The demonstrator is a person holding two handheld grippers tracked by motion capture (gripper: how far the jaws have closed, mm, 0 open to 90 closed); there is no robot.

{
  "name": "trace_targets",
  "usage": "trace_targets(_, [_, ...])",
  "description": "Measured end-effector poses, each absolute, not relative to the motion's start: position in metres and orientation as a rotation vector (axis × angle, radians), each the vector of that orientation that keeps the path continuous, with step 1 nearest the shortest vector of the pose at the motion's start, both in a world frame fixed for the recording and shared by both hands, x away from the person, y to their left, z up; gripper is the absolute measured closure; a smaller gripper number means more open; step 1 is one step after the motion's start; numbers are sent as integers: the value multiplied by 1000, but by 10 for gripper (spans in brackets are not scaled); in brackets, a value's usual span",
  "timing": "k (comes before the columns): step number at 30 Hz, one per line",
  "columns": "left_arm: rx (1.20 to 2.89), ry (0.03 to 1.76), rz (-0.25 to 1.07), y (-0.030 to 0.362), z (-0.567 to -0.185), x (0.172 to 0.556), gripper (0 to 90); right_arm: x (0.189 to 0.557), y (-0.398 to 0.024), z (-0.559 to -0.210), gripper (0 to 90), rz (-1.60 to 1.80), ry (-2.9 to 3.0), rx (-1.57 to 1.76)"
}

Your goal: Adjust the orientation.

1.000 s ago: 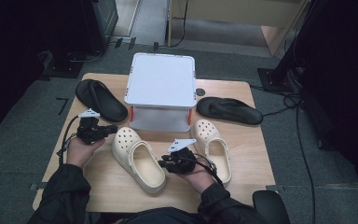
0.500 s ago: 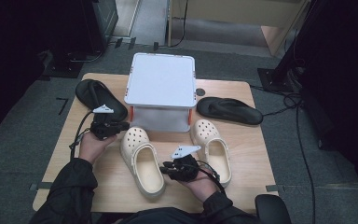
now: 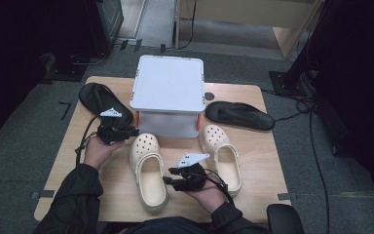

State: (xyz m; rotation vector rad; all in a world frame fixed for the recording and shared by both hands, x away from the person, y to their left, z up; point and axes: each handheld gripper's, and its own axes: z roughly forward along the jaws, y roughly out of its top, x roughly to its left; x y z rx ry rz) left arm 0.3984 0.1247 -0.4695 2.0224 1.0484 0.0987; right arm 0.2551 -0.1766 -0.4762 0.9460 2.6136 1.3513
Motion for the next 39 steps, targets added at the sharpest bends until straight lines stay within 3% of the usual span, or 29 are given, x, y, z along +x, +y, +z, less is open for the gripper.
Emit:
trace_targets(7, [2058,1049,56,132,-472,386,716,264,-168,-469,503,1358,2568,902])
trace_targets(14, [2039,1040,57,124,-477,392,777,276,-157,-469,497,1330,2558,910])
trace_targets(28, [2051,1019,61,103,-478,401,801,292,-140,-476,411,1246,2477,932])
trace_targets(30, [2048,1026,58,105,-477,402,776,292,-139,-477,427,1234,2469,926])
trace_targets(31, [2027,1024,42,109,-475,402,717,291,-139,-476,489,1205,2458,927])
trace_targets(35, [1990,1017,74,117,-464,399,697,289,-143,-473,649,1183,2430,945])
trace_targets(39, [1971,1012,88,121,-455,397,683,291,-150,-469,751,1152,2407,979])
